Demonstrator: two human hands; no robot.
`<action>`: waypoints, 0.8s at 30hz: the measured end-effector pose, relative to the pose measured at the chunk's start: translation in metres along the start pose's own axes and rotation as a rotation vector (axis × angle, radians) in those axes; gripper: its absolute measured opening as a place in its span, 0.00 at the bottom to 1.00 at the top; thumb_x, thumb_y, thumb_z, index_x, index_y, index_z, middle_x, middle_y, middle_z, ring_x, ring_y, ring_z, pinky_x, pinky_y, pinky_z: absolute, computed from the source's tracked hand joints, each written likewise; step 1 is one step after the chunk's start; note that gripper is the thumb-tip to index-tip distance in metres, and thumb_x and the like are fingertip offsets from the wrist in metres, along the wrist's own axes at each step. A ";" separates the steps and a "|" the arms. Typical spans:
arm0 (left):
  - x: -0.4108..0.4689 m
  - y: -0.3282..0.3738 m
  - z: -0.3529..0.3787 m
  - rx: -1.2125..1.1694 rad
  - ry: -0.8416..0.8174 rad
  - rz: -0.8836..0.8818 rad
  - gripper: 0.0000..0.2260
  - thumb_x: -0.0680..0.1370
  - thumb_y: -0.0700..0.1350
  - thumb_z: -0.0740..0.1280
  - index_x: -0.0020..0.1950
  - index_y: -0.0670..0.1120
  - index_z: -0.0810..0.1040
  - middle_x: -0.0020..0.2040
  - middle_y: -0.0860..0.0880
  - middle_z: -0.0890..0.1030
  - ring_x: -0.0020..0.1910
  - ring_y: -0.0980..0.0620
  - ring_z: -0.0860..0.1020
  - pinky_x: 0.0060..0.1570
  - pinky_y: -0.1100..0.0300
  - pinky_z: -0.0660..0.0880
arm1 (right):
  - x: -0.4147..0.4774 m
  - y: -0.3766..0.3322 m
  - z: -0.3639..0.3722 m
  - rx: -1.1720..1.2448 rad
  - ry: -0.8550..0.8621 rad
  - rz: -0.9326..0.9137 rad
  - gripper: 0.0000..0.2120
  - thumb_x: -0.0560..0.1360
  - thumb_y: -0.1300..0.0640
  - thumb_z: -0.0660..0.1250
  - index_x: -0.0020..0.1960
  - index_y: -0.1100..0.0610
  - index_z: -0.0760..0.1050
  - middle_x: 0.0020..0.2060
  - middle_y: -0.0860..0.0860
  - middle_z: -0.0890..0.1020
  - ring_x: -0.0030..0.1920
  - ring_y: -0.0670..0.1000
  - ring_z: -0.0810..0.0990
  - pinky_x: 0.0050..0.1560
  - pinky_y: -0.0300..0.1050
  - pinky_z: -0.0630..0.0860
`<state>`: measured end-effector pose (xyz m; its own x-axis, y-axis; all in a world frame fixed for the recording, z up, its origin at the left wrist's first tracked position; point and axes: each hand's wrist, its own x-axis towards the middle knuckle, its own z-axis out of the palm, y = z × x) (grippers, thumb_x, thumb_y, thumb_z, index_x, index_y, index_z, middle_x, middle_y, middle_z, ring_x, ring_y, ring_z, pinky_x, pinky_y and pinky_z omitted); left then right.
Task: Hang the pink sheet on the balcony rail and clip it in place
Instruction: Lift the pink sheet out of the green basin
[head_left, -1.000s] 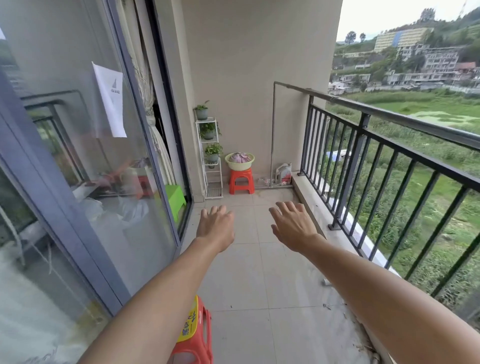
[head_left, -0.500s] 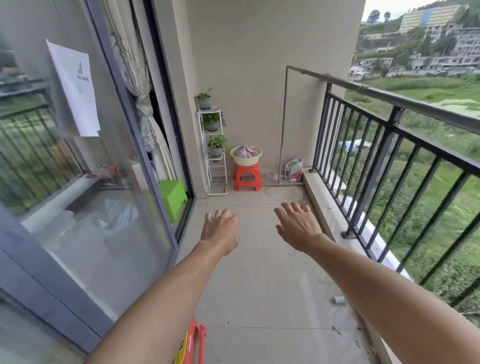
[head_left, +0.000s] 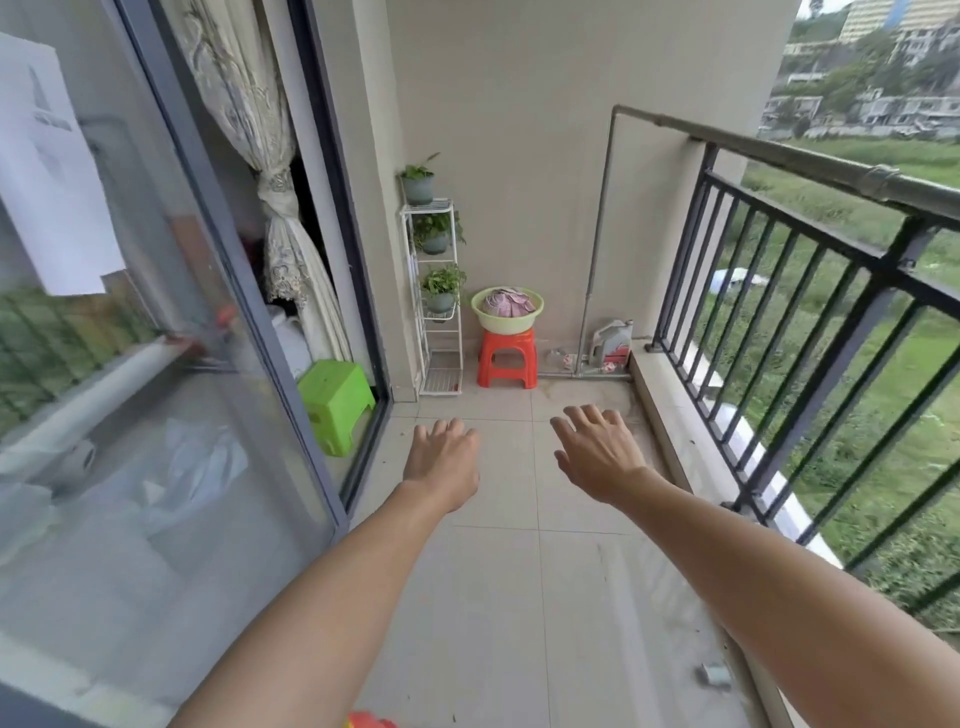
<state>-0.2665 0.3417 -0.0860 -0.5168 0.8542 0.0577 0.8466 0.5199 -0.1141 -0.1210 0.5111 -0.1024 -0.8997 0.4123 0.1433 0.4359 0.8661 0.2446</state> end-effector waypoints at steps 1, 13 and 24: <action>0.023 -0.007 0.004 -0.009 0.001 0.008 0.12 0.77 0.46 0.61 0.61 0.47 0.73 0.60 0.46 0.74 0.60 0.45 0.71 0.58 0.49 0.64 | 0.022 0.005 0.007 0.001 0.001 0.010 0.19 0.76 0.47 0.65 0.62 0.56 0.73 0.61 0.56 0.77 0.61 0.60 0.75 0.56 0.56 0.71; 0.273 -0.062 0.021 0.002 -0.046 0.101 0.13 0.77 0.46 0.61 0.61 0.47 0.74 0.62 0.46 0.73 0.63 0.45 0.70 0.60 0.49 0.64 | 0.241 0.088 0.048 0.026 -0.026 0.113 0.20 0.78 0.47 0.62 0.66 0.56 0.70 0.64 0.56 0.75 0.63 0.59 0.73 0.60 0.56 0.68; 0.506 -0.068 0.044 -0.012 -0.069 0.065 0.14 0.77 0.45 0.61 0.62 0.47 0.73 0.61 0.46 0.73 0.63 0.45 0.70 0.64 0.46 0.63 | 0.450 0.198 0.124 0.033 -0.073 0.080 0.21 0.75 0.46 0.65 0.64 0.55 0.72 0.63 0.57 0.76 0.63 0.60 0.74 0.60 0.57 0.70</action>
<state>-0.5907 0.7379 -0.0924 -0.4678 0.8836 -0.0175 0.8799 0.4638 -0.1030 -0.4422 0.9028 -0.1082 -0.8621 0.4986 0.0904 0.5061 0.8380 0.2038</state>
